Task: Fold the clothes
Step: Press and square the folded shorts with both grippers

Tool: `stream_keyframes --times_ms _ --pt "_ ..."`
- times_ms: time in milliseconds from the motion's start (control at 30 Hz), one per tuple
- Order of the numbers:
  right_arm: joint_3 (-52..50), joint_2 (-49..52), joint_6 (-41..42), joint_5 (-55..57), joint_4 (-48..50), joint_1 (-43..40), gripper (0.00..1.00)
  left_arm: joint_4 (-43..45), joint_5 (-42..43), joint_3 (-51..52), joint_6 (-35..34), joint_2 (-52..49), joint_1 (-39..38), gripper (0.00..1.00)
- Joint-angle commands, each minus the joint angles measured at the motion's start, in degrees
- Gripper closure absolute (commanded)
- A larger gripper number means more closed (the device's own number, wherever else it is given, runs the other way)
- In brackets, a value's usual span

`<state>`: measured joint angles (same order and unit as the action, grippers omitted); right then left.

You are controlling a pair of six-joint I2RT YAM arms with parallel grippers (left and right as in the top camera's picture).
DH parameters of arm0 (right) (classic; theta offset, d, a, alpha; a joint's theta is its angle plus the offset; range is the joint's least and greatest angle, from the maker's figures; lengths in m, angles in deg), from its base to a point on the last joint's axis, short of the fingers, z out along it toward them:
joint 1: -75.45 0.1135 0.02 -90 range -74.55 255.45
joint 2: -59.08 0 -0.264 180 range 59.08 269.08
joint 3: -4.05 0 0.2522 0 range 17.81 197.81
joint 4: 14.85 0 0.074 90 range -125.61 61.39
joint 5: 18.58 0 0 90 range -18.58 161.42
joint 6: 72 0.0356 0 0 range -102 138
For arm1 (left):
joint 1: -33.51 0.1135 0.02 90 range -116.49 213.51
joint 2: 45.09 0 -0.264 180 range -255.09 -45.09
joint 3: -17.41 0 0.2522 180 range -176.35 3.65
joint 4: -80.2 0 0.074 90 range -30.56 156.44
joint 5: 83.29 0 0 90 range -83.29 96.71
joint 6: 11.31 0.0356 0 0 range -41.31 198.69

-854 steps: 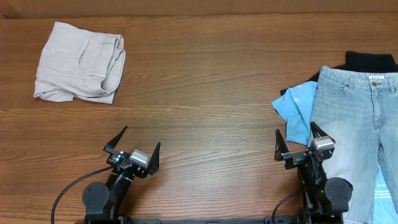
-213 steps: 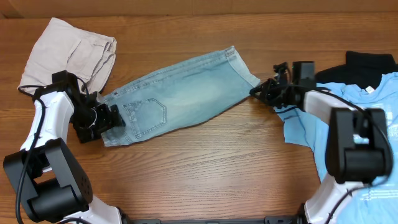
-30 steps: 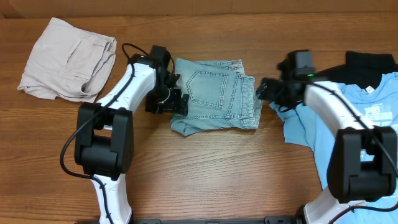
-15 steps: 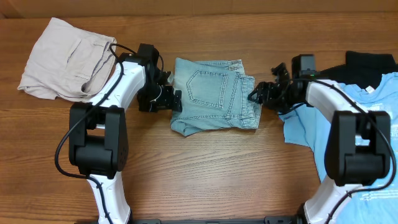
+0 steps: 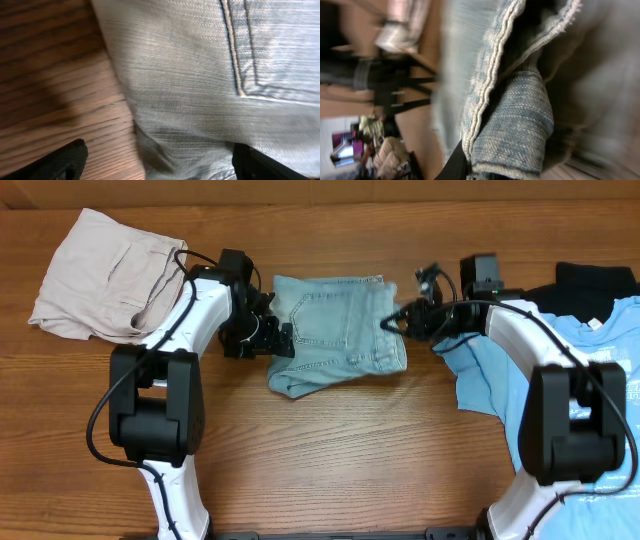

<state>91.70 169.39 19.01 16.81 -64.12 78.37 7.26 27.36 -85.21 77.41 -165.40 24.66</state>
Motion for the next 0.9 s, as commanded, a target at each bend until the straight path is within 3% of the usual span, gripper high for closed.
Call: stream_keyframes --times_ms 0,200,400,467,500,533,567,667,867 --pt "3.28 -7.32 -4.31 -6.78 2.40 3.58 0.96 0.13 1.09 -1.36 1.33 -0.44 1.84 0.04" --pt "2.95 -4.92 -4.26 16.04 4.26 7.23 0.96 0.11 2.58 -1.36 1.36 -0.44 3.15 0.03" --pt "2.95 3.06 -3.76 22.03 9.25 7.34 0.95 0.07 3.58 -1.36 1.53 -0.44 3.04 0.03" --pt "2.95 6.10 -2.62 22.05 10.67 7.30 0.82 0.02 3.87 -1.36 1.55 -0.44 3.04 0.03" --pt "2.95 7.26 -2.49 21.97 11.17 7.30 0.69 -0.02 4.04 -1.36 1.55 -0.44 3.04 0.03" --pt "2.95 8.26 -2.51 22.01 11.56 7.32 0.44 -0.09 4.42 -1.36 1.55 -0.44 3.04 0.02" --pt "2.95 8.90 -2.54 22.01 11.67 7.30 0.37 -0.11 4.55 -1.36 1.55 -0.44 3.04 0.00" --pt "3.37 8.37 -2.25 21.92 10.08 6.75 0.48 -0.28 4.55 -1.36 1.99 -0.44 3.04 0.00" --pt "8.11 0.81 -0.76 21.11 -1.33 5.01 0.49 0.22 4.48 -1.36 3.04 -0.44 3.04 0.00"
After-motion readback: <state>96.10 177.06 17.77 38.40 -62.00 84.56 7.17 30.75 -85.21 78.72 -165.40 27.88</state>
